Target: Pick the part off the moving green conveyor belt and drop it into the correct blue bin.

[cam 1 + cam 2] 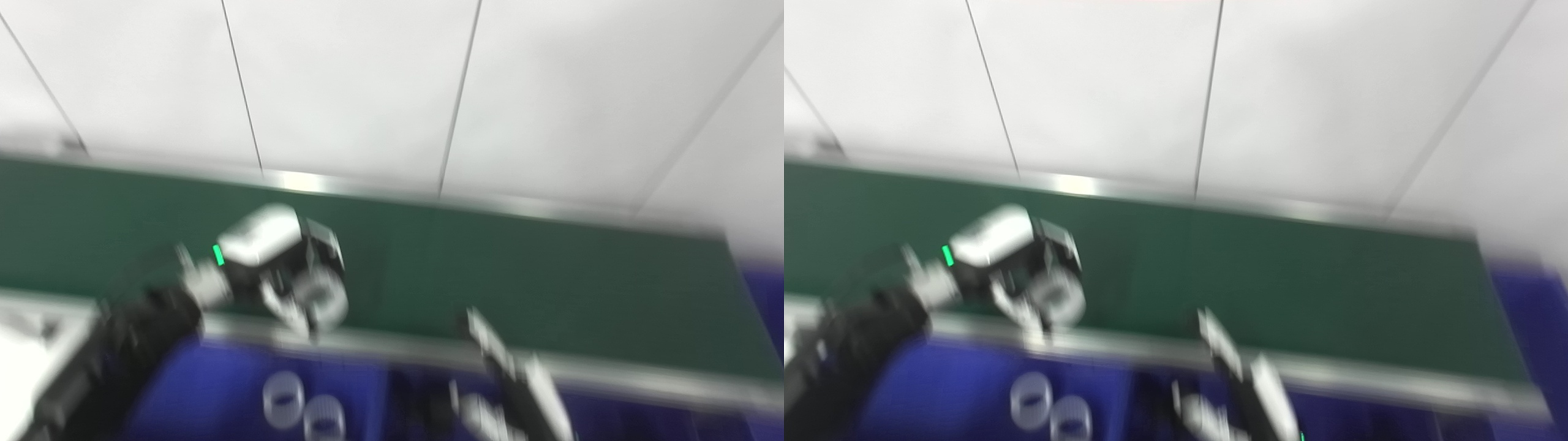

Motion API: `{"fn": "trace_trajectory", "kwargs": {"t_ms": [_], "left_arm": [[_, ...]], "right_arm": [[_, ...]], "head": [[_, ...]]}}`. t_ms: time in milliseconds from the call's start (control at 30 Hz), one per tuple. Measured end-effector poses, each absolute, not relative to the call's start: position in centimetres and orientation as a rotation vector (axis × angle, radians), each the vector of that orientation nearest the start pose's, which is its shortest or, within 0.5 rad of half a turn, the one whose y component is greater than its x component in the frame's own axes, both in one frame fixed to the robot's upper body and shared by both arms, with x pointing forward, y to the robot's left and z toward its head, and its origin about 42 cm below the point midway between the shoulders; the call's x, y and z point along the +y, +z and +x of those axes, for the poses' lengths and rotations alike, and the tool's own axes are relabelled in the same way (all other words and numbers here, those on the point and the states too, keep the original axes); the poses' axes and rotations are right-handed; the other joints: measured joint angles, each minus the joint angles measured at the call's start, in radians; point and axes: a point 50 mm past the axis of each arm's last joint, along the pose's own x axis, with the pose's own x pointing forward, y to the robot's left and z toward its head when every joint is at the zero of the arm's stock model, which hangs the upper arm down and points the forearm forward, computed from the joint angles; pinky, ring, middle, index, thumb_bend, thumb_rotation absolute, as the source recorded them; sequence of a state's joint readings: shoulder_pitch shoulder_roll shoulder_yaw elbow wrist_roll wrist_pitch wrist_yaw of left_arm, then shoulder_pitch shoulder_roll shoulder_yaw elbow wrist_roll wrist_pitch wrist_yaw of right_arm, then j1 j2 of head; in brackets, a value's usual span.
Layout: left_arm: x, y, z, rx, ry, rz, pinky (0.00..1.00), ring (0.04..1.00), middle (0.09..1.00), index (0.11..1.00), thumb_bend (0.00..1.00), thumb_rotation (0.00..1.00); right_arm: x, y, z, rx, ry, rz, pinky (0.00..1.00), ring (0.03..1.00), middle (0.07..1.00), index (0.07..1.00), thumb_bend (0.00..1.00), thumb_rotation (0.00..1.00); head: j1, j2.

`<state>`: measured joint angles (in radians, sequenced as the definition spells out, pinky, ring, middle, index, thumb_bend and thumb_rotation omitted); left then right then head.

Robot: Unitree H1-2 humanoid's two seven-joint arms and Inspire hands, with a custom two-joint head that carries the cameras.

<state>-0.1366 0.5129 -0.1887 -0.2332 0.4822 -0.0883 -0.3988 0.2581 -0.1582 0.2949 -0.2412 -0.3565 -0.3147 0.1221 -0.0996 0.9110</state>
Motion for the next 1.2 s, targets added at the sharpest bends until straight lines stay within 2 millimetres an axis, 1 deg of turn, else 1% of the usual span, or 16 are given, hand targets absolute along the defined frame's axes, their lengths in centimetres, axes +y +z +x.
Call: {"fn": "trace_trajectory", "kwargs": {"t_ms": [100,133,167,233,267,300,333,533,600,633,700,833,867,967,1133,1200], "left_arm": [[27.5,19.4,30.2,-0.238,-0.579,1.051,0.33,0.444,0.486,0.413,0.51,0.0],[27.5,19.2,29.9,-0.237,-0.586,1.048,0.41,0.453,0.476,0.411,0.51,0.0],[27.4,18.9,29.7,-0.235,-0.595,1.045,0.45,0.457,0.472,0.409,0.51,0.0],[27.2,18.1,29.2,-0.227,-0.616,1.034,0.37,0.447,0.48,0.412,0.51,0.0],[27.1,17.5,28.9,-0.212,-0.627,1.026,0.31,0.436,0.487,0.412,0.51,0.0],[27.0,16.9,28.7,-0.195,-0.635,1.019,0.27,0.428,0.491,0.411,0.51,0.0],[26.9,16.5,28.3,-0.184,-0.643,1.015,0.26,0.425,0.494,0.411,0.51,0.0],[25.6,15.3,27.7,-0.154,-0.718,1.011,0.27,0.431,0.494,0.396,0.51,0.0],[25.4,14.5,27.6,-0.13,-0.738,1.025,0.27,0.43,0.496,0.407,0.51,0.0],[25.3,14.1,27.6,-0.113,-0.753,1.033,0.28,0.424,0.497,0.452,0.51,0.0],[25.0,13.6,27.2,-0.083,-0.789,1.051,0.31,0.422,0.505,0.49,0.5,0.0],[24.6,12.9,26.8,-0.042,-0.827,1.068,0.4,0.43,0.517,0.511,0.5,0.0],[24.6,12.9,26.8,-0.036,-0.832,1.072,0.42,0.473,0.512,0.507,0.51,0.0],[24.5,12.7,26.7,-0.024,-0.842,1.088,0.45,0.537,0.501,0.501,0.52,0.0],[24.6,12.8,26.6,-0.018,-0.853,1.093,0.47,0.561,0.495,0.505,0.52,0.0],[24.7,12.9,26.5,-0.014,-0.861,1.097,0.49,0.578,0.497,0.503,0.52,0.0]], "right_arm": [[-16.9,13.0,19.7,-0.319,0.441,-0.419,0.88,0.94,0.966,0.941,0.38,0.89],[-16.8,13.2,19.8,-0.319,0.438,-0.417,0.88,0.939,0.964,0.94,0.37,0.89],[-16.7,13.4,19.8,-0.317,0.436,-0.416,0.88,0.938,0.963,0.94,0.37,0.89],[-16.7,13.3,19.7,-0.308,0.437,-0.416,0.88,0.939,0.963,0.939,0.37,0.88],[-16.8,13.1,19.5,-0.297,0.437,-0.415,0.87,0.939,0.962,0.938,0.37,0.87],[-16.8,12.9,19.3,-0.289,0.437,-0.414,0.87,0.938,0.962,0.937,0.37,0.87],[-16.9,12.8,19.2,-0.283,0.438,-0.415,0.88,0.941,0.965,0.939,0.37,0.86],[-16.8,12.6,19.2,-0.276,0.434,-0.413,0.87,0.939,0.965,0.934,0.37,0.85],[-16.7,12.6,19.2,-0.276,0.434,-0.412,0.87,0.939,0.965,0.936,0.37,0.85],[-16.7,12.6,19.2,-0.277,0.434,-0.412,0.87,0.939,0.966,0.937,0.37,0.86],[-16.7,12.6,19.2,-0.277,0.434,-0.413,0.87,0.937,0.964,0.937,0.37,0.86],[-16.8,12.6,19.2,-0.277,0.434,-0.413,0.87,0.936,0.962,0.936,0.38,0.86],[-16.8,12.6,19.2,-0.277,0.434,-0.413,0.87,0.936,0.962,0.935,0.38,0.86],[-16.8,12.6,19.2,-0.276,0.434,-0.412,0.86,0.934,0.961,0.934,0.37,0.86],[-16.8,12.6,19.2,-0.277,0.433,-0.413,0.86,0.933,0.958,0.933,0.37,0.85],[-16.8,12.7,19.2,-0.279,0.433,-0.414,0.87,0.934,0.96,0.935,0.37,0.87]], "head": [[0.0,0.005],[0.0,0.003],[0.0,0.003],[0.0,-0.003],[0.0,-0.003],[0.006,-0.021],[0.009,-0.026],[0.004,-0.029],[0.006,-0.029],[0.011,-0.032],[0.011,-0.034],[0.014,-0.034],[0.014,-0.034],[0.014,-0.031],[0.017,-0.029],[0.017,-0.03]]}}
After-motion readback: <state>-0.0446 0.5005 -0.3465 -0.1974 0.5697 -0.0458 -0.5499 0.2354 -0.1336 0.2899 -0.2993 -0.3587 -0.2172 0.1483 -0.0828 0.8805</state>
